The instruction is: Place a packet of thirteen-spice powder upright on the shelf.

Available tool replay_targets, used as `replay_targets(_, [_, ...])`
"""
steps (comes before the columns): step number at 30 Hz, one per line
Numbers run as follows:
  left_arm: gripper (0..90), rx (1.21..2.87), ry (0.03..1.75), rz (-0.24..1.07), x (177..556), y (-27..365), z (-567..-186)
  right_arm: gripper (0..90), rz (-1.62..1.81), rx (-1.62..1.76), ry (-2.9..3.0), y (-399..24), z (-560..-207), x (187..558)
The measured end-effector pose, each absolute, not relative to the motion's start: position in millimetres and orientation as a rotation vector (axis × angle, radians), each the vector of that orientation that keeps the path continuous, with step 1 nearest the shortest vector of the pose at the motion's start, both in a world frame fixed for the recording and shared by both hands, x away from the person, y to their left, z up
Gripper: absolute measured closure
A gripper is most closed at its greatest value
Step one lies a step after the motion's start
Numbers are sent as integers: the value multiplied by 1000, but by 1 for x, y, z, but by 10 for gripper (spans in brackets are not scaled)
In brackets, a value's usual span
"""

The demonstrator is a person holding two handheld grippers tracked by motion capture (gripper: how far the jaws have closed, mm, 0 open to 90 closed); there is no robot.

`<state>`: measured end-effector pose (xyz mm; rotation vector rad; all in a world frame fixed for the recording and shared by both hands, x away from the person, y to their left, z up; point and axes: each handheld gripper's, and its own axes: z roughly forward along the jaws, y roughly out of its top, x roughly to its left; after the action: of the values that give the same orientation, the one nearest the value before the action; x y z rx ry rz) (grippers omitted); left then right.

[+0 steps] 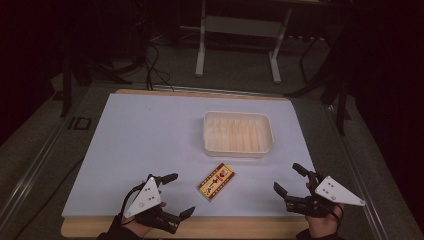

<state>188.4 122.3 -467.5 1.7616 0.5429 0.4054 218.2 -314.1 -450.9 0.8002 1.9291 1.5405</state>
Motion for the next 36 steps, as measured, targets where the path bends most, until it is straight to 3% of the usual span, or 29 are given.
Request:
replay_targets(3, [11,1780,559,449,189,119,-462,121,1548,800,1917,-315,-449,218])
replay_targets(17, [12,1810,734,395,204,102,-435,121,1527,821,1929,-311,-449,218])
replay_targets(36, [12,1888,761,322,231,66,-430,121,1531,830,1951,-311,-451,221])
